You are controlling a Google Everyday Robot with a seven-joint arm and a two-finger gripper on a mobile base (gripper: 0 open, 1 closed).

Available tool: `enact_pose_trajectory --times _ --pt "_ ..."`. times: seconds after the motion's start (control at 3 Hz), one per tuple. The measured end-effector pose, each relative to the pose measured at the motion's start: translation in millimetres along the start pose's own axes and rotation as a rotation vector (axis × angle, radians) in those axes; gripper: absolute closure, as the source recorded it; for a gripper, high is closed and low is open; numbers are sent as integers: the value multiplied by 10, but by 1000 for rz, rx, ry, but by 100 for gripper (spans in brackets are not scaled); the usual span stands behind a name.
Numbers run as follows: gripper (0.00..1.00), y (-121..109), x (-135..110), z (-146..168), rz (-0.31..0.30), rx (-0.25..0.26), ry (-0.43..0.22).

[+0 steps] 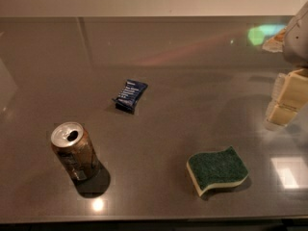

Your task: Knock orange can over

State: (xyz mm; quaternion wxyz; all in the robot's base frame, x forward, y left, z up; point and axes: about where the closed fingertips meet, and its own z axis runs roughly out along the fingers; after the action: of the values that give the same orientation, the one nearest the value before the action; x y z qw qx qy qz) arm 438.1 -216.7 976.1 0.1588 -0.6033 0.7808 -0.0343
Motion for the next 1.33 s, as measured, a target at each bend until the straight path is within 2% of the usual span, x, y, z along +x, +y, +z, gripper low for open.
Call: enact_pose_trajectory --times 0.33,0.67,1.0,1.33 --pt "0 -2 -5 -5 -1 2 -2" --pt "0 14 -149 30 -17 -24 -74" --pt "0 124 -387 176 -45 -82 -196" --pt "0 355 -712 314 -100 -137 -335"
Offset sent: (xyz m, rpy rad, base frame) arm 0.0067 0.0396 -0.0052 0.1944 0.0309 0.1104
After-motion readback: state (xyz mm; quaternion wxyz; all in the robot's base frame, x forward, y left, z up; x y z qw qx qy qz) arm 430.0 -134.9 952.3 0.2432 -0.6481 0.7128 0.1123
